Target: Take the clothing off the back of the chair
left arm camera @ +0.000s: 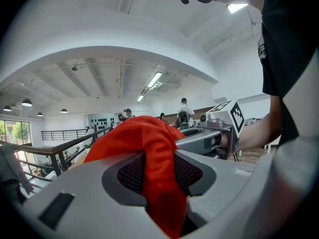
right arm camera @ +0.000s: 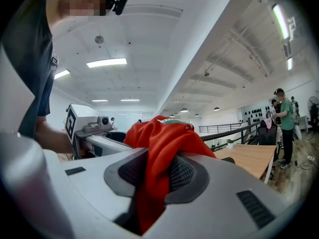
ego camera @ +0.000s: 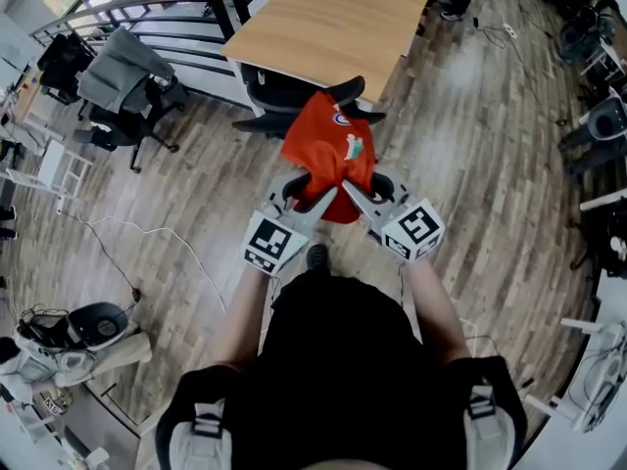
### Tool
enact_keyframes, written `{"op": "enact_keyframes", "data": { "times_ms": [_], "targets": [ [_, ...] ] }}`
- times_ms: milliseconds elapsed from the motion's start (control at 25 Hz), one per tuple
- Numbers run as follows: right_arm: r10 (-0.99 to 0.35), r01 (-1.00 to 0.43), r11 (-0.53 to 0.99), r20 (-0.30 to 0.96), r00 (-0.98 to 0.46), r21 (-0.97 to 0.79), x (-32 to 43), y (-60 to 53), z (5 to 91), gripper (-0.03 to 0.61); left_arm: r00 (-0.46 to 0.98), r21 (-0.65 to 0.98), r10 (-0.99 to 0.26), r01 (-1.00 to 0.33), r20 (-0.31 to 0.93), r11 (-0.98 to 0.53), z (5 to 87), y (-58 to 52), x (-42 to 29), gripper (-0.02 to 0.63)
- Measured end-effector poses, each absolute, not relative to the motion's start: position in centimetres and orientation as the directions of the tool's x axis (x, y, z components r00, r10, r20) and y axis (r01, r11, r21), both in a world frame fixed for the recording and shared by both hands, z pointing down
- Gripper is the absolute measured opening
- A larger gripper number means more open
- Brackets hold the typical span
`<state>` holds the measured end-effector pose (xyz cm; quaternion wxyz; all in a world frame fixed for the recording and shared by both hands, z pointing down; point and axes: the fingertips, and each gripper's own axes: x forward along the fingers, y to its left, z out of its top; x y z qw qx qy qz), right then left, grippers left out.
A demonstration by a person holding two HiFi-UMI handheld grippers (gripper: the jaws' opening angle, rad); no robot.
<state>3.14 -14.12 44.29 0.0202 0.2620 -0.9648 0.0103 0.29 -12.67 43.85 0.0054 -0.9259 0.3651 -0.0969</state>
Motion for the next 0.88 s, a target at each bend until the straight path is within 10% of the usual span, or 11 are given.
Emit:
{"op": "enact_keyframes", "data": {
  "times_ms": [880],
  "targets": [
    [-0.479, -0.484, 0.872, 0.077, -0.874, -0.076, 7.3, -5.6, 45.6, 0.097, 0.668, -0.072, -0.714, -0.717, 0.209, -0.693, 44.9, -4.1, 4.4, 0.153]
  ]
}}
